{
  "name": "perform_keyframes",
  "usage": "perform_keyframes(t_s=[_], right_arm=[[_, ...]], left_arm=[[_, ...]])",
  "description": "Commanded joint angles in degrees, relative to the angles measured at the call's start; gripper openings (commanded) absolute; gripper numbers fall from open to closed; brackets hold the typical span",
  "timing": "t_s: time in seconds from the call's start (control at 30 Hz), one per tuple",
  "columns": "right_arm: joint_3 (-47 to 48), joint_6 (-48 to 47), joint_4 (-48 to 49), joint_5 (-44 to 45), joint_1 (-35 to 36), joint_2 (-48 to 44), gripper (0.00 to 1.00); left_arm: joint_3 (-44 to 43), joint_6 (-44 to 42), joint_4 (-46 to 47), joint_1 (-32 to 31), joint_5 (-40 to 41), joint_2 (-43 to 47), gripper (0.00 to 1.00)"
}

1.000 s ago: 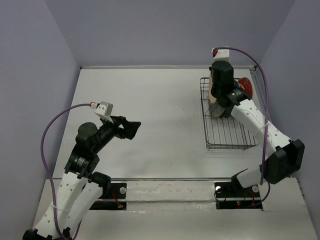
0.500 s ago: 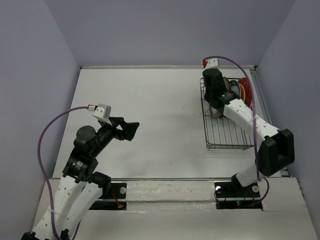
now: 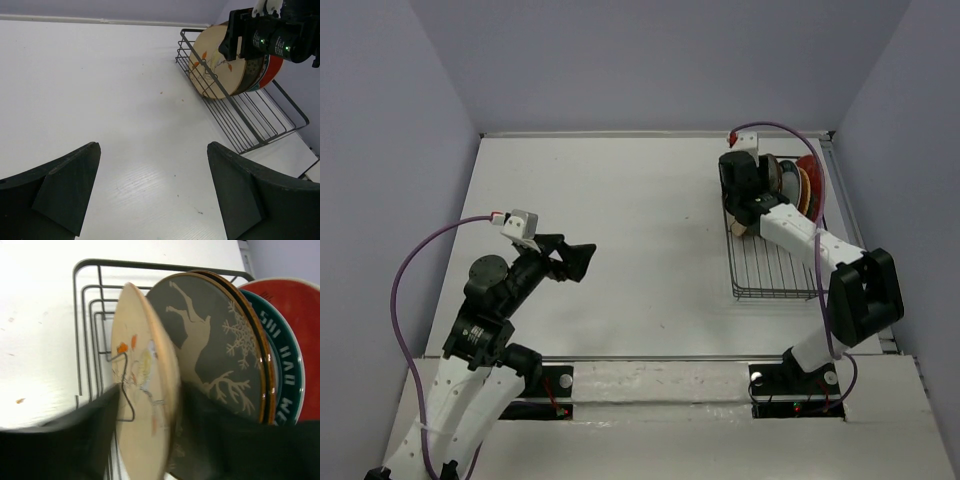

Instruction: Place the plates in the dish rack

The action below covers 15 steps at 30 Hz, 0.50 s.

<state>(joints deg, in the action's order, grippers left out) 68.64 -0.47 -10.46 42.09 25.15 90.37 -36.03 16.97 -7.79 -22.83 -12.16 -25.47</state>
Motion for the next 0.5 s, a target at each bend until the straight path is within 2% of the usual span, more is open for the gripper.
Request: perform_keyframes(t_s=[0.0,0.1,0.27,0.47], right_arm=[[-1.05,5.65,4.39,0.19,0.52,-5.62,0.78],[-0.88,6.44,2.74,-0.86,0.52,-9.14,0.99],[1.14,9.52,-3.24,-7.10,0.52,-19.33,1.00],[-0.96,11.10,-4.75,-13.51,0.52,-34.19,1.00]], left_arm=[[0.52,-0.98,1.38,-0.20,0.91,0.25,0.99],[0.52,-0.89,1.46,-0.20,1.79,0.43,0.99],[0.35,-0.36,1.20,-0.11,3.55,-0.80,0.99],[-0.88,-0.10,0.85,-0.02,6.80,-1.60,0.99]])
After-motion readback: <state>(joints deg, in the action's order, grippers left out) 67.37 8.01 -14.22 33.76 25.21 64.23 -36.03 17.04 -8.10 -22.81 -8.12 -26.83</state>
